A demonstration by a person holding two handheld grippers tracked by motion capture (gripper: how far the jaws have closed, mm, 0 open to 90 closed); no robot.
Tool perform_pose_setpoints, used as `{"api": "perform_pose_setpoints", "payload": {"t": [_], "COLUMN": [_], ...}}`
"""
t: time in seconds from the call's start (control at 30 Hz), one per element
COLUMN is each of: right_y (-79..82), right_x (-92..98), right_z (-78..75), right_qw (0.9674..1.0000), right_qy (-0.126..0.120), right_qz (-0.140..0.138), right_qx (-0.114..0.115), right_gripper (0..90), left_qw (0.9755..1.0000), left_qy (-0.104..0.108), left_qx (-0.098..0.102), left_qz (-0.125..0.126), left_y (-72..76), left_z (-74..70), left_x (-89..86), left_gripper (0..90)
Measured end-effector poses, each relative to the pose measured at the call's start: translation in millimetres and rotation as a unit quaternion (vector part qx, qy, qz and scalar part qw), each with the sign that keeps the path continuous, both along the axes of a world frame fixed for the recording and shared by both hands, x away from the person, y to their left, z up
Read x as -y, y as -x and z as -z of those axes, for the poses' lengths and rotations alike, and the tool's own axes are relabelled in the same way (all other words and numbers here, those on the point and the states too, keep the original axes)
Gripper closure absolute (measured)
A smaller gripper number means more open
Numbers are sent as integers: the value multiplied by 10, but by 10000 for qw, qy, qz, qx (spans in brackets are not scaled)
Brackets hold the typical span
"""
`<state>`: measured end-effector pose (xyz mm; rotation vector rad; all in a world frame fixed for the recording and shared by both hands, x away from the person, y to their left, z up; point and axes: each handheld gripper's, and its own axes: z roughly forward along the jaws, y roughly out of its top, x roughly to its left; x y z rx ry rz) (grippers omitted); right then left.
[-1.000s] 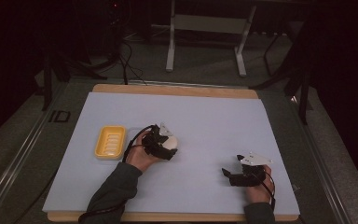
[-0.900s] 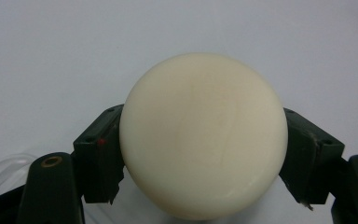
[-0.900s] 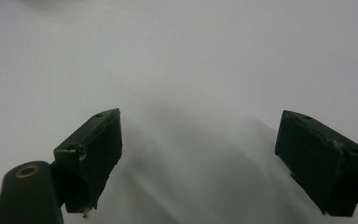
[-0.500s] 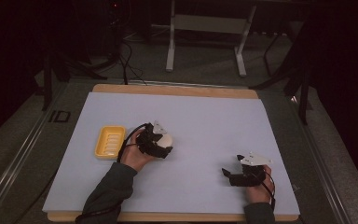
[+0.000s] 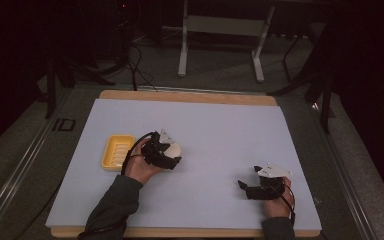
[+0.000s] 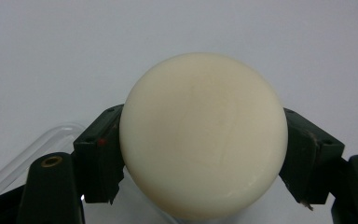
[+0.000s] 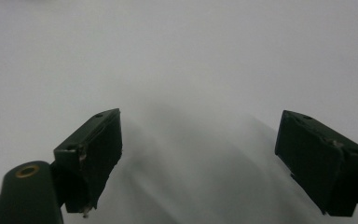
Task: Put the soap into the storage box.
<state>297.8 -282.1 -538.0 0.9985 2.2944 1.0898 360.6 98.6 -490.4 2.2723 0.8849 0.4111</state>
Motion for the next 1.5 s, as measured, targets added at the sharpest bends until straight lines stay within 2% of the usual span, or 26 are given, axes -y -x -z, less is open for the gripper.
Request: {"api": "perform_pose_setpoints", "payload": {"t": [0.33,1.0,1.5], "right_y": [0,-1,1], "right_x": [0,-3,-5], "right_z": [0,1,1], "right_qw": [10000,10000,10000], "right_qy": [0,7,26], "right_qz": [-1,-6,-10], "right_qx": [-2,-1,14], "right_gripper": [146,146,146], "left_qw": [10000,9996,9992], "left_qy": [-63,39,22], "left_qx": [-2,8,20], "left_qz": [-28,-279,-387], "left_y": [17,17,35], "left_z": [-12,-73,-92], "left_x": [-73,-244,-374], "left_gripper": [257,257,257]}}
